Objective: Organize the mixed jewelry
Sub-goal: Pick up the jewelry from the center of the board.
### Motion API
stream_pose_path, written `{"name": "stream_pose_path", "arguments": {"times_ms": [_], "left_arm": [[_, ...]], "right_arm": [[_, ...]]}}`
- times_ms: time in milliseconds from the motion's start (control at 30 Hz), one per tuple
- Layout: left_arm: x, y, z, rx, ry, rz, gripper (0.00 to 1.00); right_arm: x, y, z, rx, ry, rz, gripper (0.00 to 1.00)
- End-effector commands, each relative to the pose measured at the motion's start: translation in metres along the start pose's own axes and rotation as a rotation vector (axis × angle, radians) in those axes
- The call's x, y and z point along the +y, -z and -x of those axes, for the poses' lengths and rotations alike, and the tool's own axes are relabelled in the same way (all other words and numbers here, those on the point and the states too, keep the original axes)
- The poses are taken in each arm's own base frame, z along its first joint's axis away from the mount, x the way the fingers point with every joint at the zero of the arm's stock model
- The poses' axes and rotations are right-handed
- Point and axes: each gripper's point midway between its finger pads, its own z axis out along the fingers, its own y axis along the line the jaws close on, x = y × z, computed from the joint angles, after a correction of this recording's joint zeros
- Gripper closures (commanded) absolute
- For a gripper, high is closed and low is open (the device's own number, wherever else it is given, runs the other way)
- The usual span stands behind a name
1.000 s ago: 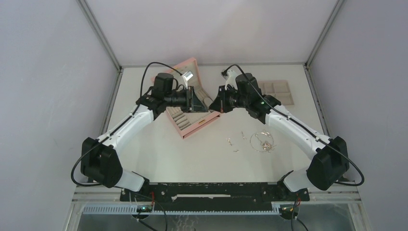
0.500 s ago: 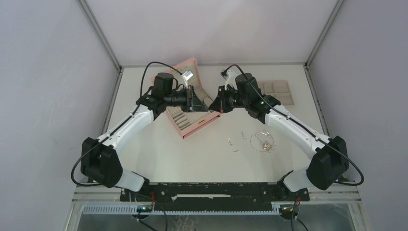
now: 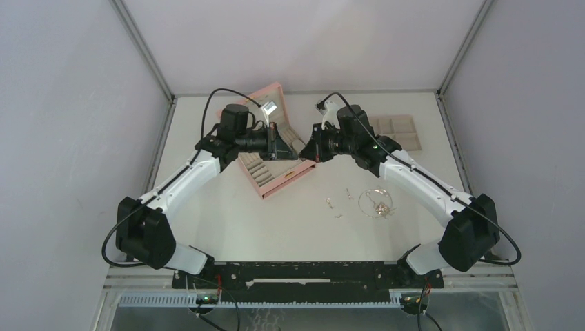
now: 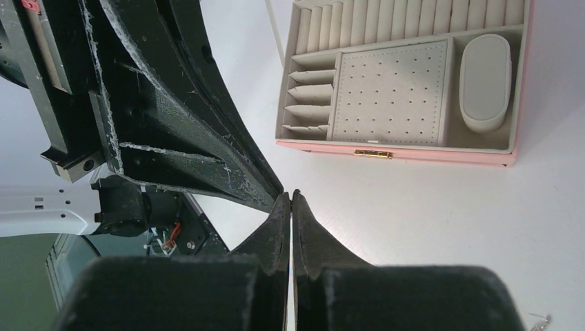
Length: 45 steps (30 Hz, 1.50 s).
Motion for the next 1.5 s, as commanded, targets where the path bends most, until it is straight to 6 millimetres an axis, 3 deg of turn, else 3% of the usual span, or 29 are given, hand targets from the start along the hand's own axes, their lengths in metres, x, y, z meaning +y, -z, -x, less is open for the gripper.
{"name": "stream_pose_path", "arguments": {"times_ms": [0, 33, 100, 233, 367, 633, 933, 1100, 1233, 1467], "left_arm": [[-0.018, 0.003, 0.014, -0.041, -0.054, -0.046, 1.00], [-0.018, 0.004, 0.014, -0.043, -0.055, -0.044, 1.00], [-0.017, 0.004, 0.014, -0.047, -0.056, -0.039, 1.00], [-0.021, 0.006, 0.015, -0.051, -0.065, -0.048, 1.00], [-0.023, 0.007, 0.015, -0.051, -0.072, -0.059, 1.00], [-0.024, 0.012, 0.020, -0.065, -0.070, -0.063, 1.00], [-0.039, 0.033, 0.055, -0.165, 0.061, -0.133, 1.00], [-0.060, 0.042, 0.065, -0.200, 0.060, -0.258, 1.00], [-0.068, 0.048, 0.071, -0.214, 0.075, -0.293, 1.00], [-0.073, 0.055, 0.079, -0.223, 0.074, -0.299, 1.00]], "right_arm": [[0.016, 0.005, 0.022, -0.061, 0.033, 0.035, 1.00], [0.016, 0.006, 0.023, -0.064, 0.030, 0.034, 0.99], [0.016, 0.008, 0.025, -0.071, 0.024, 0.033, 0.86], [0.019, 0.014, 0.029, -0.081, 0.005, 0.049, 0.69], [0.019, 0.023, 0.034, -0.095, -0.016, 0.053, 0.60], [0.020, 0.045, 0.051, -0.153, -0.065, 0.086, 0.59], [0.029, 0.075, 0.081, -0.445, -0.141, 0.233, 0.63], [0.032, 0.072, 0.090, -0.494, -0.159, 0.252, 0.59], [0.042, 0.066, 0.094, -0.485, -0.169, 0.331, 0.47], [0.057, 0.058, 0.090, -0.501, -0.014, 0.385, 0.50]]}}
